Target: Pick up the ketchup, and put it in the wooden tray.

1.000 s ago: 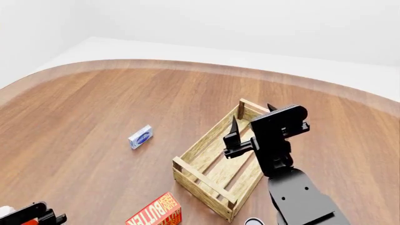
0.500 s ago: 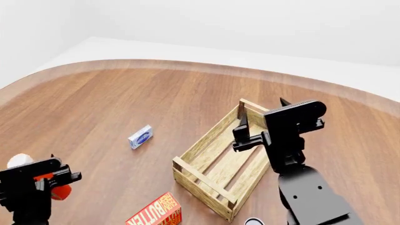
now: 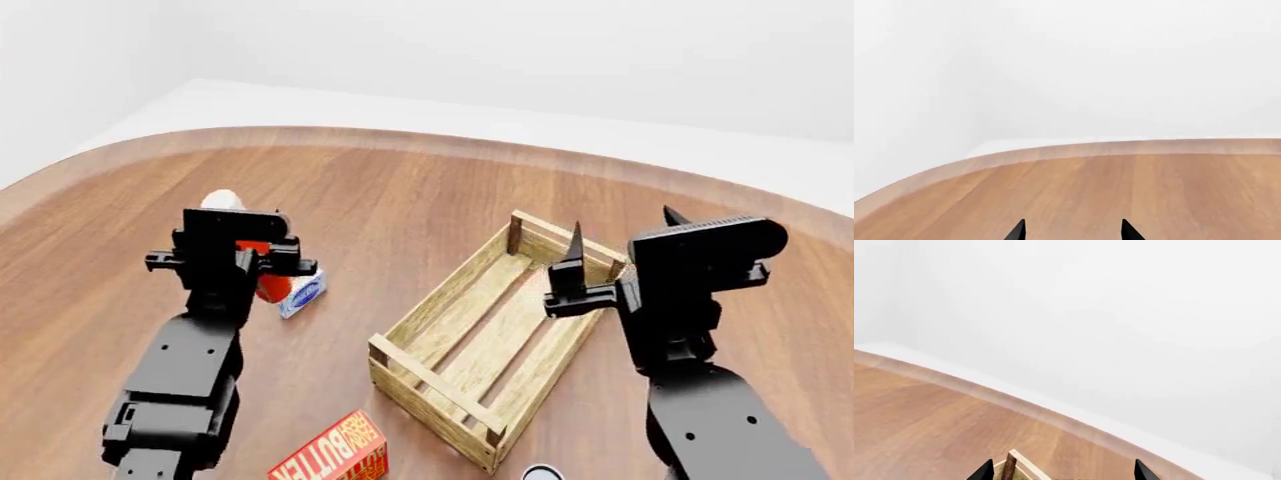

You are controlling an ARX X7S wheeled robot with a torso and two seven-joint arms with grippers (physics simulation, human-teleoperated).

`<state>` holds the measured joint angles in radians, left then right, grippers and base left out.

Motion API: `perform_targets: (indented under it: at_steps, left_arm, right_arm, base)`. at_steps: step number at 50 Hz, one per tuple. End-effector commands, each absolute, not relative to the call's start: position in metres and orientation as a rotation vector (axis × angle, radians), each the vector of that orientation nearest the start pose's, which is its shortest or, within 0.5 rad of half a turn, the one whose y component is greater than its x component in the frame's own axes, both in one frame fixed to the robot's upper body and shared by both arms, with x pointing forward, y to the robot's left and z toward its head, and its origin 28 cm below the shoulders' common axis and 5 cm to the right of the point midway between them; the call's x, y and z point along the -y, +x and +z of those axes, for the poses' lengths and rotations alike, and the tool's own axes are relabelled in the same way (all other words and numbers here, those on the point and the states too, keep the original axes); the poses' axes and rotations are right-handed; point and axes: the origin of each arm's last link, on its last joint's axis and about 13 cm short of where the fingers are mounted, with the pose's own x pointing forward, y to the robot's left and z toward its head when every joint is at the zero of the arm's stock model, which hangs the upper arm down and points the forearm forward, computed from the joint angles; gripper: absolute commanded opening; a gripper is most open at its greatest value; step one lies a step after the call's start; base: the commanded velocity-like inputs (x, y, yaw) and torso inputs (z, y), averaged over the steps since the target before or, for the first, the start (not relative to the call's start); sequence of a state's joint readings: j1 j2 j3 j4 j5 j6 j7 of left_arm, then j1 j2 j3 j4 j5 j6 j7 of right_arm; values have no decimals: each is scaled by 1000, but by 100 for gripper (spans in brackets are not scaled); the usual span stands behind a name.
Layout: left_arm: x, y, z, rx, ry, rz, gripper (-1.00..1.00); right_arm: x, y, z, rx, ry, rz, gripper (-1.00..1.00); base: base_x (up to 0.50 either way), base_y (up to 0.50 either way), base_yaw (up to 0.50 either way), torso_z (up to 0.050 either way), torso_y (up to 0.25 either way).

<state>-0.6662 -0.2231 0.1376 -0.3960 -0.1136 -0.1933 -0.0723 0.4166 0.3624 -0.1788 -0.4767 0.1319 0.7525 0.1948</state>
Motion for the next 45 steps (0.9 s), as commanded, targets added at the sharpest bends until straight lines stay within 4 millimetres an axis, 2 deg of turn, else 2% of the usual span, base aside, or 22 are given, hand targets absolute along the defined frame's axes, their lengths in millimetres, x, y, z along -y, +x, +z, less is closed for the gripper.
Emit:
perform_targets:
  at_steps: [1,11,24,38,45]
  left_arm:
    - [-211,387,143,108,152,-149,-100]
    - [-174,398,147,113,153,-267,-100]
    - [-132,405,154,119,145,-362,-100]
    - [-91,395,164,119,140,-450,-100]
    - [-74,384,171,135,140,-492,-100]
  right_arm:
    - [144,245,163,119,-293,-124,100]
    - [156,224,162,101,-296,-214,100]
    - [177,174,160,73,-289,-372,100]
    - [190,132,155,45,-277,-493,100]
    - [193,124,155,38,-275,-533,100]
  base:
    - [0,0,0,0,0]
    - [0,0,0,0,0]
    - [0,0,0,0,-12]
    - [0,0,0,0,-89]
    - [0,0,0,0,-114]
